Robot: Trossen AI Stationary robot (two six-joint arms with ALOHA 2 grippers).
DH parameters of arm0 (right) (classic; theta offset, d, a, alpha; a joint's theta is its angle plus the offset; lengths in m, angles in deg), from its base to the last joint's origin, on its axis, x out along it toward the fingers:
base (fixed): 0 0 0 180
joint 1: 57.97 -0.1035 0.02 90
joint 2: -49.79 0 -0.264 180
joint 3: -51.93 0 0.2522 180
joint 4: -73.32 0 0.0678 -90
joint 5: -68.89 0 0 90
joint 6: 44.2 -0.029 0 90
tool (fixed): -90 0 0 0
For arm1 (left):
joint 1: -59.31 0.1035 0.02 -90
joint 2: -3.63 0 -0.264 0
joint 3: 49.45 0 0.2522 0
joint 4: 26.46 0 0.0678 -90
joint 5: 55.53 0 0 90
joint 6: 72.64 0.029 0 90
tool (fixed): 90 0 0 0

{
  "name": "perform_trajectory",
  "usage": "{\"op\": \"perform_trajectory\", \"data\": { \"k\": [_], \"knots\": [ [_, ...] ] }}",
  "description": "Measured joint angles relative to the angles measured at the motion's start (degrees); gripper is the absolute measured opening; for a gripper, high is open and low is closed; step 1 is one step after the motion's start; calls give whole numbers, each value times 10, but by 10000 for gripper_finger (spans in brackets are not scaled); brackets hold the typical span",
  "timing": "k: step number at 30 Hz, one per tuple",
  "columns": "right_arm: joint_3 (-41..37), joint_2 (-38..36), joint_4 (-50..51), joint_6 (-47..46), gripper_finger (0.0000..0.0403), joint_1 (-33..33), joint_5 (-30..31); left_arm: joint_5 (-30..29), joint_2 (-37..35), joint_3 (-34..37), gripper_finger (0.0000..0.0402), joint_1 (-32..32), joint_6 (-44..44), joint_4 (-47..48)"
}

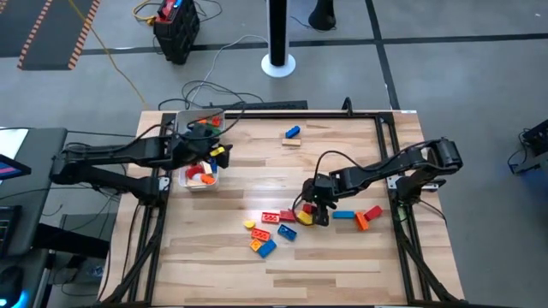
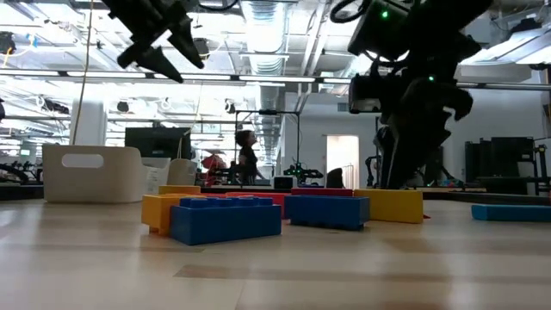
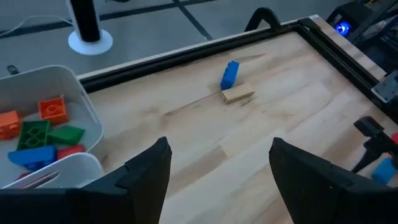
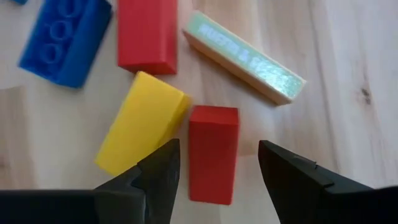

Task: Sort blocks by size
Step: Put the large red wooden block into the white bin

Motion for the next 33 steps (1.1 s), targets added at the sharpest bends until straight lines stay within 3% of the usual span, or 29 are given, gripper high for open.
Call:
{"op": "perform_trajectory", "data": {
  "k": [13,24,27,31,33],
  "knots": [
    [-59,3,-106,-3,244,-5,3,-25,-38,0,258,1,-32,49],
    [-66,54,-175,-4,241,-9,6,-40,-35,0,258,1,-29,51],
    [-67,53,-180,5,216,-5,6,-40,-33,0,258,1,-27,56],
    [-66,53,-173,11,153,8,-1,-39,-32,0,258,1,-20,73],
    [-66,42,-159,8,154,17,-4,-39,-32,0,258,1,-20,78]
  ]
}}
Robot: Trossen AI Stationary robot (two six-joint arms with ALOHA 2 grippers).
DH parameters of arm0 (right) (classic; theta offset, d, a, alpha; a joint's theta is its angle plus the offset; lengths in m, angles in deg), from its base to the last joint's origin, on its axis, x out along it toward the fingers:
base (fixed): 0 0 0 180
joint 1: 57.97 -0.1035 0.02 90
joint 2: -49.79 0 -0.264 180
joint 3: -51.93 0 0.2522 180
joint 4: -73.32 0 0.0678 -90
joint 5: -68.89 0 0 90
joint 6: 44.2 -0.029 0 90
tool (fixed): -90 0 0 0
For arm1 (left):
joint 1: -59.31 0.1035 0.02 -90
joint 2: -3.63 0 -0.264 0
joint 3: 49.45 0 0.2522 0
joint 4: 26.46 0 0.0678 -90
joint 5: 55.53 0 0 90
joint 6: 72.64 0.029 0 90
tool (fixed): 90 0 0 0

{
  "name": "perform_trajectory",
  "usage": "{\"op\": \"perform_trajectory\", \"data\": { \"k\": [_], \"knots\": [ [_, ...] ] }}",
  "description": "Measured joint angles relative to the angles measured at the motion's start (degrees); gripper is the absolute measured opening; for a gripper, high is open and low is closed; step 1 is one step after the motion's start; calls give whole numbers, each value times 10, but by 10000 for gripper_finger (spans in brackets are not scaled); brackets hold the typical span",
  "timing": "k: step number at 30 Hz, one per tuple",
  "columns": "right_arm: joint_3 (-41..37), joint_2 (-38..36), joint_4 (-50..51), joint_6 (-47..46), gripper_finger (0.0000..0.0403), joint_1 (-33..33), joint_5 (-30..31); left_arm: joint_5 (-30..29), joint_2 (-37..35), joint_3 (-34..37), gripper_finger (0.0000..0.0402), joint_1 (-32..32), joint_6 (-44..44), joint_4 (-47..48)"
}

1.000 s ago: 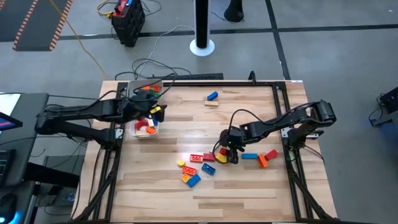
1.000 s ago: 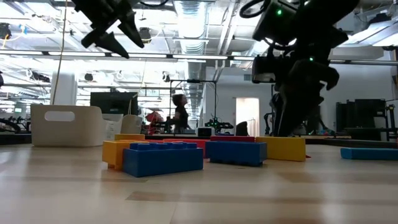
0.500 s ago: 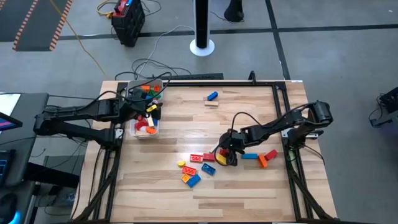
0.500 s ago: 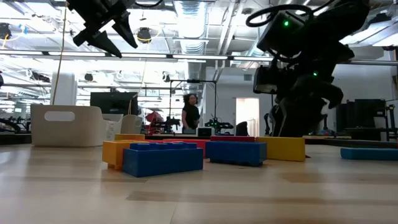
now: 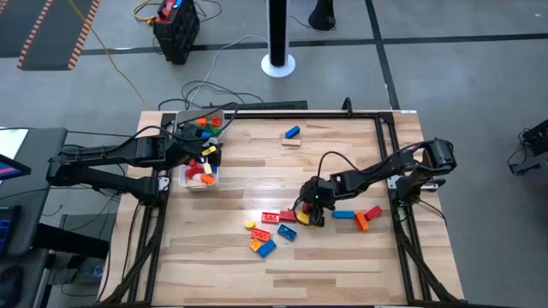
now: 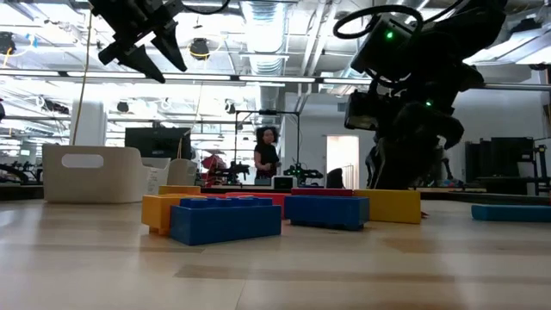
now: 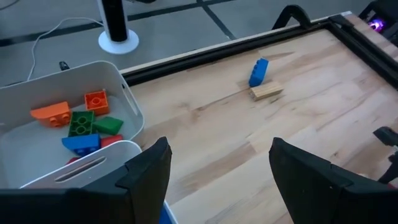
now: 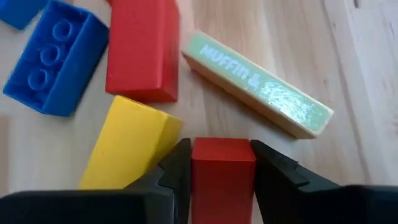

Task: Sort blocks by size
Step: Put the large red wooden block into the white bin

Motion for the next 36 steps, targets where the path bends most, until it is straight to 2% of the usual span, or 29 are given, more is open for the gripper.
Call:
{"op": "perform_trajectory", "data": {
  "k": [4,9,11,14,17,21,25,28,36],
  "knots": [
    [-4,-52,28,-12,154,26,-7,0,0,0,258,0,0,9],
    [12,-150,8,-21,154,68,-4,5,4,2,258,-1,-5,1],
    [14,-180,-34,-28,154,85,-5,13,9,11,258,-2,1,-24],
    [17,-214,-130,-68,154,118,-4,42,27,38,258,-11,34,-118],
    [17,-220,-213,-124,154,149,-4,68,66,51,258,-29,90,-212],
    [16,-212,-305,-212,154,173,-3,71,136,52,255,-66,201,-334],
    [16,-192,-359,-276,154,174,30,71,215,52,251,-89,293,-468],
    [17,-185,-374,-295,154,166,66,68,267,36,250,-94,300,-532],
    [18,-183,-387,-269,154,136,120,56,370,-72,249,-89,269,-540]
  ]
}}
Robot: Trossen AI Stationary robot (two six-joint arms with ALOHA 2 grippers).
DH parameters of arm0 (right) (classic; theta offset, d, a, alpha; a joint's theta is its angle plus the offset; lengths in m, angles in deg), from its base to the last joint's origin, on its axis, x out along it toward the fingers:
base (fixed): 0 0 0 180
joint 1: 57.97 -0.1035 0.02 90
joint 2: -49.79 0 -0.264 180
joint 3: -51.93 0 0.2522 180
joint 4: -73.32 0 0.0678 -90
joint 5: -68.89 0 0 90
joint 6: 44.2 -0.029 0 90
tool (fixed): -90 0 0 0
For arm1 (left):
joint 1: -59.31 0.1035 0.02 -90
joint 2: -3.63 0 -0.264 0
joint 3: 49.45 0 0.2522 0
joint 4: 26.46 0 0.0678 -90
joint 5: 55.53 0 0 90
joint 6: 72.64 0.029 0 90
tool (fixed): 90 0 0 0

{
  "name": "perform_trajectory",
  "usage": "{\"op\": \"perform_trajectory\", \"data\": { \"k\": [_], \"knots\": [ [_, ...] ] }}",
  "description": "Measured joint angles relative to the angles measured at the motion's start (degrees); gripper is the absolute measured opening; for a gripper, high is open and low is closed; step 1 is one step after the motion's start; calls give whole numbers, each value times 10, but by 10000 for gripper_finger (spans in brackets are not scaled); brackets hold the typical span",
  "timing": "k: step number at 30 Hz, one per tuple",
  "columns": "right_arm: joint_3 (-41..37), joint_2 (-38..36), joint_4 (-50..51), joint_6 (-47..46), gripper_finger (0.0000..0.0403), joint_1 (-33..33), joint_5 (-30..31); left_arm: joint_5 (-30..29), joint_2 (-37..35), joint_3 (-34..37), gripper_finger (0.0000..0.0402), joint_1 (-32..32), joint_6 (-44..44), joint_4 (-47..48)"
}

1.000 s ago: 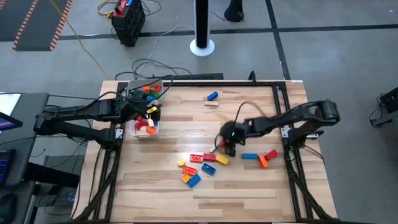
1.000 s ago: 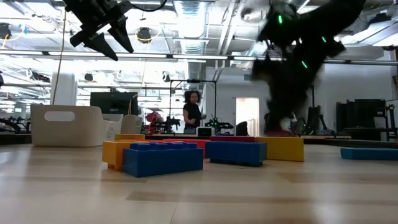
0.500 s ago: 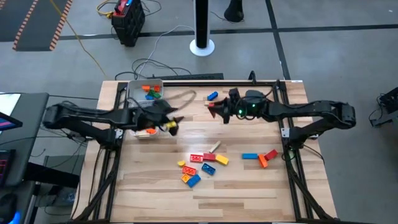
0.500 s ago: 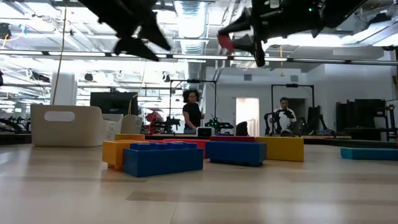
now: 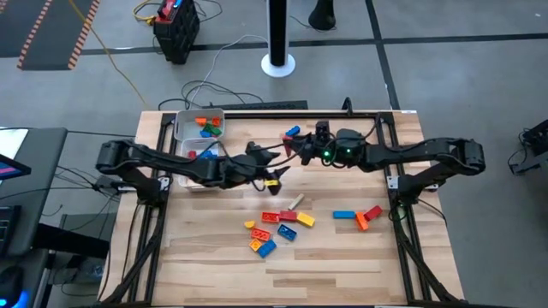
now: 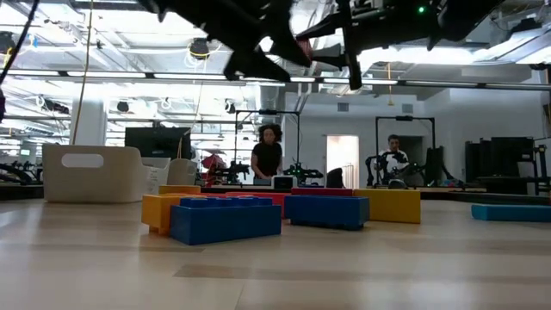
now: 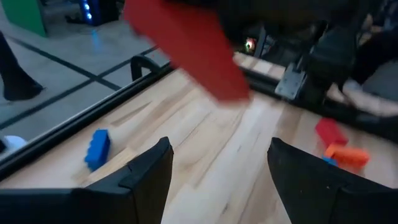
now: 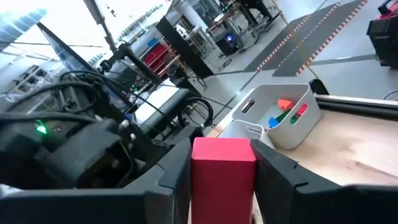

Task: Sort blocks by size
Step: Put the large red wooden block into the white bin

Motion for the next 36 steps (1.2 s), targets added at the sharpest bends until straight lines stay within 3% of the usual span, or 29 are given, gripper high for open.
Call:
{"op": "perform_trajectory", "data": {
  "k": [8,17,26,36],
  "knots": [
    [0,0,8,15,154,-23,57,-43,61,-91,249,8,-78,26],
    [0,-10,22,35,154,-20,66,-60,61,-98,249,8,-105,60],
    [0,-10,38,29,154,-14,-10,-48,58,-98,249,6,-50,55],
    [0,-10,23,74,154,26,-195,134,58,-98,249,22,-55,42]
  ]
}}
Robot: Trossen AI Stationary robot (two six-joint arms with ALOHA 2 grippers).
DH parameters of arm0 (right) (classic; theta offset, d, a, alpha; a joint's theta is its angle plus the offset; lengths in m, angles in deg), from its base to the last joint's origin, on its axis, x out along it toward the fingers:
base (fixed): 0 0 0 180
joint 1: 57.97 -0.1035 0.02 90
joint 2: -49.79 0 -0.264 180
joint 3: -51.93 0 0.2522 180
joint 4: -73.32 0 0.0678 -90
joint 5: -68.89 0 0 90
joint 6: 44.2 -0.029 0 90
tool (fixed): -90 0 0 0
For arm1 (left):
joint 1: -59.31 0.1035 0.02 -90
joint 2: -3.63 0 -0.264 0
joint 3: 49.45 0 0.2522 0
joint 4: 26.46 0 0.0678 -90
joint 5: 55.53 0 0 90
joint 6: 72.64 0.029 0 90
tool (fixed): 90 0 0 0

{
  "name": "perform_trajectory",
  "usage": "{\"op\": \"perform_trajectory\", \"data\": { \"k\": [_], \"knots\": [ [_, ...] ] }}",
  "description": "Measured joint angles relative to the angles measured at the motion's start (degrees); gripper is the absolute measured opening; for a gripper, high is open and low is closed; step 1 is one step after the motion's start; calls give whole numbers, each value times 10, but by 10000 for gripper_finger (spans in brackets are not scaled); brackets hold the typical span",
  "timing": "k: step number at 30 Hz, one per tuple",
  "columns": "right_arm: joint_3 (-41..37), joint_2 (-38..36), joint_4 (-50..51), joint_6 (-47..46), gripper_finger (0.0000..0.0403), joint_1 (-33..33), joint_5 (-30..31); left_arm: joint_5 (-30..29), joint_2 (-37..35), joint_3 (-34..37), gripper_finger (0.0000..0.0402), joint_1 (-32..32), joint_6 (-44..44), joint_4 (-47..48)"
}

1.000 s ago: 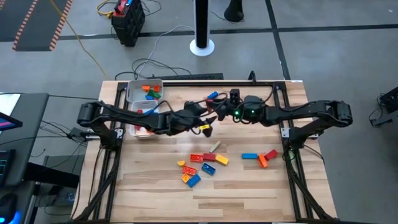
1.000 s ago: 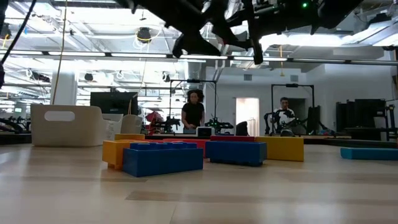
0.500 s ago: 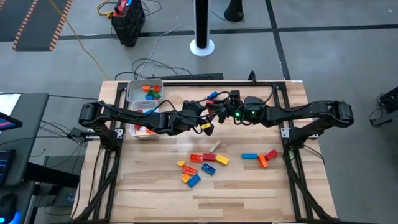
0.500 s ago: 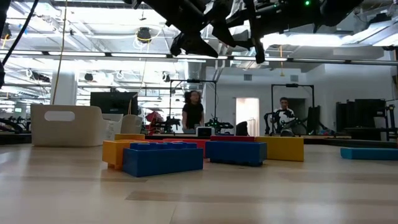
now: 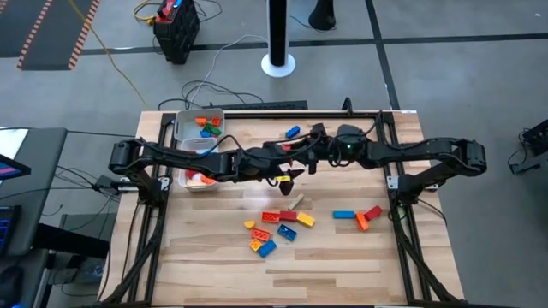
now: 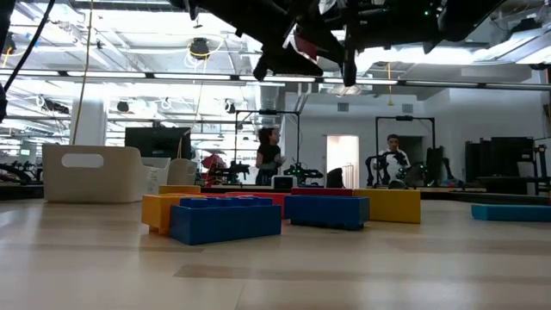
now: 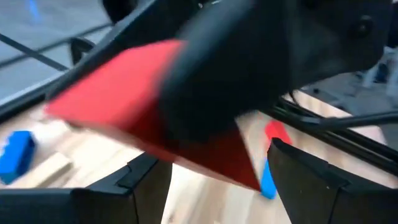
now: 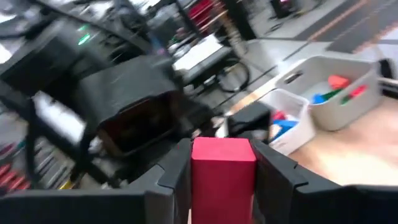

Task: Sort blocks by size
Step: Put the large red wooden block into the white bin

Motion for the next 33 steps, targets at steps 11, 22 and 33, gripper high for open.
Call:
{"op": "perform_trajectory", "data": {
  "k": [11,22,33],
  "knots": [
    [0,-59,63,81,154,8,-70,84,-14,0,249,25,-4,-20],
    [0,-74,77,113,154,2,-101,153,-8,0,245,37,9,-91],
    [0,-73,78,113,174,-1,-97,161,-8,0,123,42,16,-76]
  ]
}}
